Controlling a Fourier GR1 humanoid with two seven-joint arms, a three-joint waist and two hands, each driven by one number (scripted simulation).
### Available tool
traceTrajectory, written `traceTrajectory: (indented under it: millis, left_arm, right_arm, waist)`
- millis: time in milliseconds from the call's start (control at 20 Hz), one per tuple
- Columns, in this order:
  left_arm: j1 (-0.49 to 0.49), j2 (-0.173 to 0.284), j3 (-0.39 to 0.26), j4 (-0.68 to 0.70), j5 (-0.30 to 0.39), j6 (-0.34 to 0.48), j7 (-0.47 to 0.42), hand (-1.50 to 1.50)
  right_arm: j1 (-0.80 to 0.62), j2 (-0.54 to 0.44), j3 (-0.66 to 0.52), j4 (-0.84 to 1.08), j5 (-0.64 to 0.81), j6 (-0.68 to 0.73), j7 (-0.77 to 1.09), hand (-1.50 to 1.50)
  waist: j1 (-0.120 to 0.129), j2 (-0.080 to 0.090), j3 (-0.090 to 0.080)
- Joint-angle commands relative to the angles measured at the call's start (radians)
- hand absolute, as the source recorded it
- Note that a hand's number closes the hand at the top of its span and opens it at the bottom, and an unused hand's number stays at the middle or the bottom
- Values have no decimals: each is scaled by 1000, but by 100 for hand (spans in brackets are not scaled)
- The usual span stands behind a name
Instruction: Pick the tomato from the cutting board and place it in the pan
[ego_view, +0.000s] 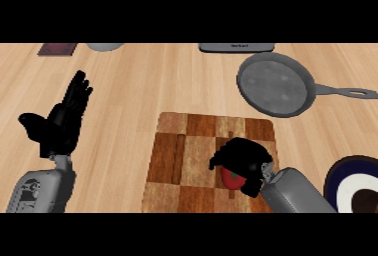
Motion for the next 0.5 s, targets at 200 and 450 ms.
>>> traceTrajectory:
  millis: [200, 450]
  left_arm:
    - [-49, 28, 44, 62, 31, -42, -5, 0]
    - [33, -5, 15, -67, 15, -22, 32, 0]
  right_arm:
    - [28, 43, 58, 100, 85, -146, -107, 150]
    - [12, 55, 1, 63, 108, -115, -128, 150]
  waist:
    - [-1, 1, 0]
    - [1, -1, 0]
